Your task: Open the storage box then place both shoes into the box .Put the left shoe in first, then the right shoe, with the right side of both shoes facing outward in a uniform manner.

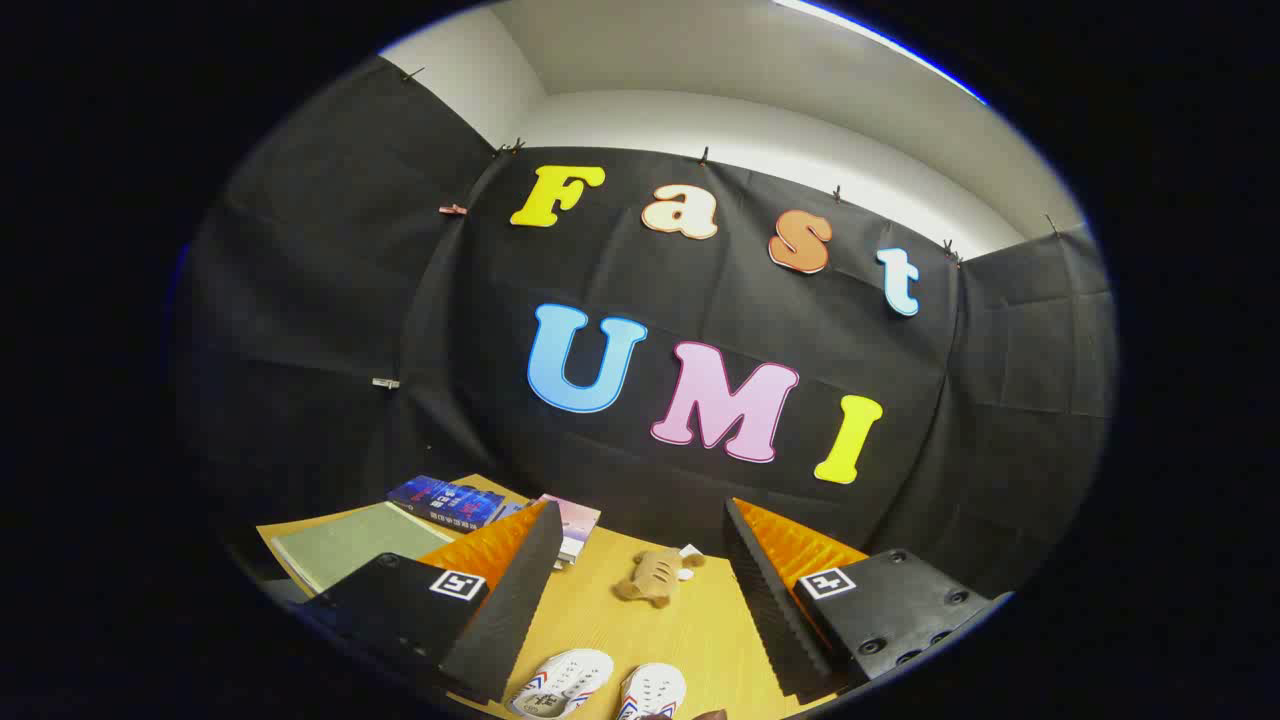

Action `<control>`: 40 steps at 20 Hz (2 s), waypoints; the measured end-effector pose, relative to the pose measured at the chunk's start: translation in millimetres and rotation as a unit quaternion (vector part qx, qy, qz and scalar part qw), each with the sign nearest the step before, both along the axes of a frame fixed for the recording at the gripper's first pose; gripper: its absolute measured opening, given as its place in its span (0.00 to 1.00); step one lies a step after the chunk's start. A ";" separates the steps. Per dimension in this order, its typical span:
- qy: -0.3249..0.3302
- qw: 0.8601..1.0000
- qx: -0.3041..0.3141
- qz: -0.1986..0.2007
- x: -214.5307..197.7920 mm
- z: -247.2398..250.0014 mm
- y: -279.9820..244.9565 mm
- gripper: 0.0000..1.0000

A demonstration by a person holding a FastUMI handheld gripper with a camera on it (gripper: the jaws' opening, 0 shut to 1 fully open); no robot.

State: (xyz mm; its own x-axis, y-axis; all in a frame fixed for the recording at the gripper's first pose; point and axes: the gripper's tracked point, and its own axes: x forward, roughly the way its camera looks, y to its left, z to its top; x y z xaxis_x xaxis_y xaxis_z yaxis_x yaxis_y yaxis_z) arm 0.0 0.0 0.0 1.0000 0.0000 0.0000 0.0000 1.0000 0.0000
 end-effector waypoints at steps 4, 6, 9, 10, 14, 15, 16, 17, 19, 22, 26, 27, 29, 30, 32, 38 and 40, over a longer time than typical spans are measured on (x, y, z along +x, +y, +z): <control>0.002 1.000 0.001 0.003 -1.2 0.9 1.1 0.98; 0.001 1.000 -0.003 0.003 -0.8 1.3 0.6 0.98; -0.001 1.000 -0.002 0.002 -0.1 1.7 0.3 0.98; 0.000 1.000 -0.001 0.002 0.8 0.4 0.5 0.98; 0.001 1.000 0.001 -0.001 1.3 -0.3 -0.4 0.98; 0.002 1.000 0.002 -0.001 1.1 -1.0 -0.1 0.98; 0.004 1.000 0.003 -0.001 1.7 -2.0 0.7 0.97; 0.005 1.000 0.004 0.000 2.2 -2.5 1.5 0.98; 0.007 1.000 0.005 0.005 3.0 -3.0 4.4 0.98; 0.016 0.999 0.010 0.039 6.8 -8.0 19.4 0.97; 0.042 0.991 0.052 0.118 12.8 -15.4 45.5 0.98; 0.049 0.987 0.069 0.137 13.7 -17.3 51.9 0.98; 0.072 0.977 0.098 0.177 15.9 -26.6 70.4 0.98; 0.085 0.970 0.111 0.199 17.2 -32.9 79.5 0.98; 0.121 0.951 0.142 0.247 17.9 -49.3 100.8 0.98; 0.236 0.857 0.309 0.338 13.0 -94.8 151.3 0.99; 0.270 0.821 0.355 0.357 16.5 -111.4 164.6 0.98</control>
State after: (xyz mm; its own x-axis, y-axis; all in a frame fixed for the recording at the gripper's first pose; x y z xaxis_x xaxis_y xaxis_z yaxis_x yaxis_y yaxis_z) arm 16.5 164.6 -111.4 0.5987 0.7780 -0.1903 -0.3944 0.4932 0.7753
